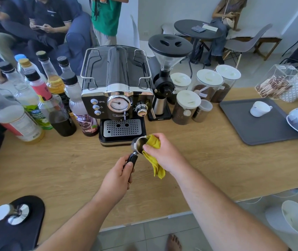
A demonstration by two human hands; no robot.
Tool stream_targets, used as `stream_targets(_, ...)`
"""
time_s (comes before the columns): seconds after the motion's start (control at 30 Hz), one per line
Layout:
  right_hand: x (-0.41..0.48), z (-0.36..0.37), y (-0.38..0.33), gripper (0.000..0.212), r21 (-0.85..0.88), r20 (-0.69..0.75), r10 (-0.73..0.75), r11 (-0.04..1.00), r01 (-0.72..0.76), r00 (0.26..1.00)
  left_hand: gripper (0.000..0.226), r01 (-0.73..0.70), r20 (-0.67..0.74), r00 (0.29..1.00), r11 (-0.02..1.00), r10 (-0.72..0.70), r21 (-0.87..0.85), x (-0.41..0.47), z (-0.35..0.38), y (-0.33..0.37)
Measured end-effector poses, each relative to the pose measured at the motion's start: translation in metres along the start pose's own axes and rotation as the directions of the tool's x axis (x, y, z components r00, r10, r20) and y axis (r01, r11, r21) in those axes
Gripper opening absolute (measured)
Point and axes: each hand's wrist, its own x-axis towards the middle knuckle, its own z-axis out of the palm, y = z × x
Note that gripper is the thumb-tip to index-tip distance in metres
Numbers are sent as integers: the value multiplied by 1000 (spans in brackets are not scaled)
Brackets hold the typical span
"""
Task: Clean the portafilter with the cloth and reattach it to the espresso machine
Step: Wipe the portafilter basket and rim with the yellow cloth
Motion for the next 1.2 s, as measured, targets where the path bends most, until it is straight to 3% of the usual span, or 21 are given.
stream_targets(0.1,7,4,-2,52,-90,27,32,996,-30,999,32,-6,22,1000,999,5,41,-1,4,1)
stream_targets(0.23,10,3,0,29,-360,58,-13,932,33,998,33,-7,62,998,992,0,123,-4,1,-1)
stream_targets(0.37,8,5,7,18,-660,34,-177,735,156,984,31,23,109,993,986,-41,163,-5,-3,-1)
stream_targets(0.47,3,3,13,30,-774,40,-276,599,204,960,25,46,141,987,980,-74,192,-2,-6,9)
stream_targets(0.53,0,-1,13,37,-771,34,-299,599,216,954,24,50,156,984,973,-87,225,2,-11,15)
stream_targets(0.6,-1,-8,11,38,-691,50,-269,686,228,962,25,51,172,981,970,-93,237,6,-17,20)
stream_targets(0.67,-3,-18,9,37,-609,126,-222,752,252,967,26,49,185,978,971,-95,236,7,-22,23)
stream_targets(0.8,-3,-33,0,64,-606,307,-117,741,289,944,28,37,216,972,964,-96,264,8,-27,26)
stream_targets(0.87,2,-34,-2,55,-648,322,-88,705,287,943,28,26,254,961,950,-109,310,7,-25,26)
stream_targets(0.97,9,-28,-3,17,-747,335,-122,569,342,934,30,38,295,946,951,-133,308,4,-20,26)
stream_targets(1.1,10,-23,-4,27,-825,307,-257,409,391,916,33,72,273,951,962,-146,263,2,-18,27)
stream_targets(1.2,9,-21,1,42,-841,245,-357,384,381,901,31,99,256,955,976,-148,194,1,-21,31)
